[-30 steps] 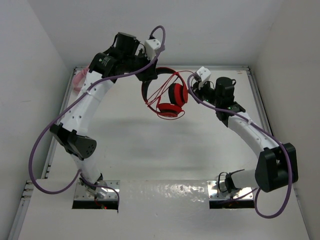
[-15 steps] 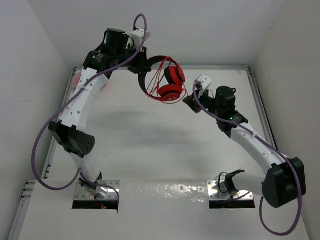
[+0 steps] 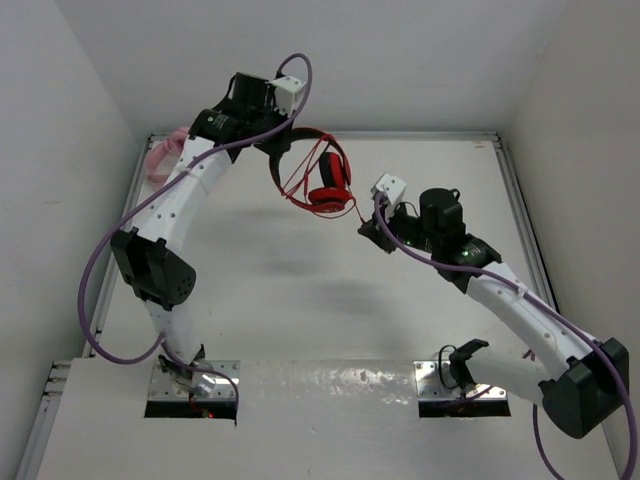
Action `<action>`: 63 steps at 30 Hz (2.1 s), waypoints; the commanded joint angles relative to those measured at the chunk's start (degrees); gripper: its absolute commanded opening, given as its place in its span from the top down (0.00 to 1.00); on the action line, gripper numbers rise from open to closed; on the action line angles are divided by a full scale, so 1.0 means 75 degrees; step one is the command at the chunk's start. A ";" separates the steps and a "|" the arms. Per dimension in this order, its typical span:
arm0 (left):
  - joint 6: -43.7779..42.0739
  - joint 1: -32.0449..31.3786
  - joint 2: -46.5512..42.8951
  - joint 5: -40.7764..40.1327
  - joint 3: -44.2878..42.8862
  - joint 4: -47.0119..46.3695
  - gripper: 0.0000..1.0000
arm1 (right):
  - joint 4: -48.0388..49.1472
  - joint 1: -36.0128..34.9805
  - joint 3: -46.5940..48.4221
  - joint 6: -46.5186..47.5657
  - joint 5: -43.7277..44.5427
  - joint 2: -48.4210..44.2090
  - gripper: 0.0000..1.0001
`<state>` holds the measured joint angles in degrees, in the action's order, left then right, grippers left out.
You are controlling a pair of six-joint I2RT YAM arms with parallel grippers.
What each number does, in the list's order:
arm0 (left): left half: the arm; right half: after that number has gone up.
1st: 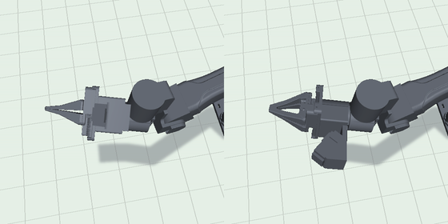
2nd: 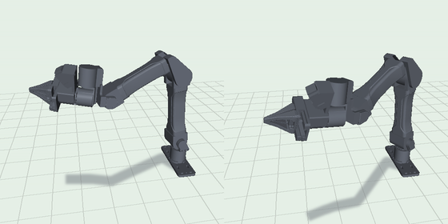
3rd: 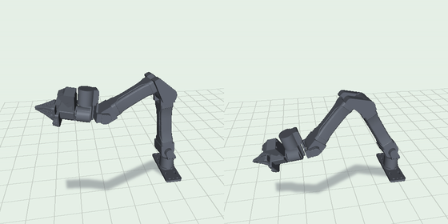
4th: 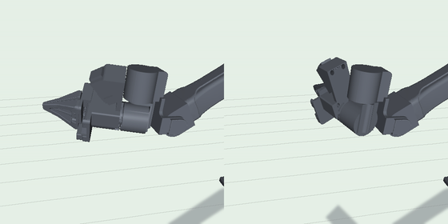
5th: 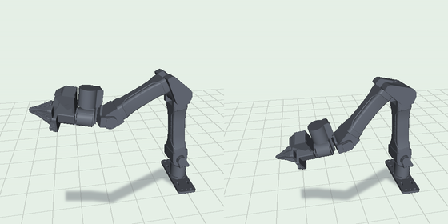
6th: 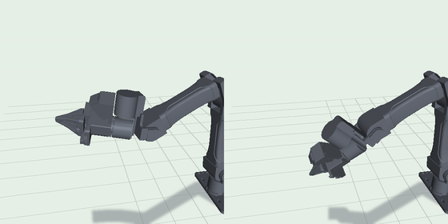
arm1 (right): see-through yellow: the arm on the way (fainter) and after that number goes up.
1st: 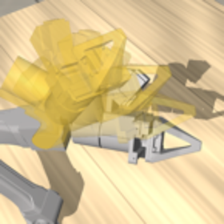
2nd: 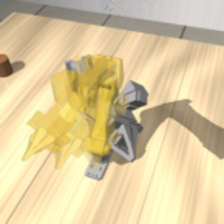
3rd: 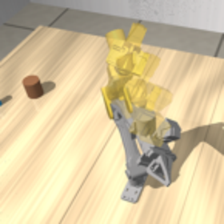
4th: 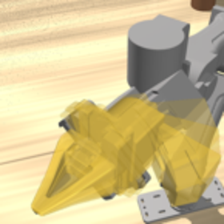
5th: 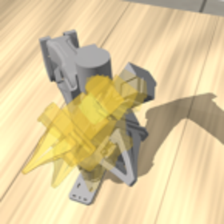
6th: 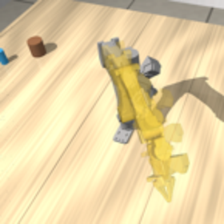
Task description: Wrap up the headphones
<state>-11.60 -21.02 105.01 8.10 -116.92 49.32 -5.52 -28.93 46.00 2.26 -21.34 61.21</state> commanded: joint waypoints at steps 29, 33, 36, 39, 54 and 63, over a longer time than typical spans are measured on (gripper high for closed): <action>-0.3177 -0.1651 -0.0736 -0.1115 0.1363 -0.0823 1.00 | -0.2709 -0.0139 0.3780 0.2335 0.1567 0.1705 1.00; -0.2850 -0.1675 -0.0783 -0.0320 0.1142 -0.0319 1.00 | -0.2920 -0.0057 0.4505 0.2195 0.1942 0.2396 1.00; -0.2591 -0.1663 -0.0841 0.0218 0.0977 -0.0026 1.00 | -0.2979 0.0060 0.4648 0.2113 0.2107 0.2736 1.00; -0.2171 -0.1628 -0.0911 0.0769 0.0930 0.0162 1.00 | -0.2944 0.0189 0.4636 0.1972 0.2131 0.2877 1.00; 0.0256 -0.1241 -0.0572 0.2904 0.1187 0.0162 1.00 | -0.2663 0.0412 0.3723 0.1632 0.2143 0.2481 0.73; 0.0515 -0.0749 -0.0361 0.2752 0.1012 0.0174 1.00 | -0.2358 0.0505 0.2645 0.1515 0.2459 0.1484 0.63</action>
<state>-11.22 -28.69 102.83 25.28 -106.65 53.47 -26.13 -25.41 67.26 14.57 -3.60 75.40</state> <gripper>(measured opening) 0.097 0.373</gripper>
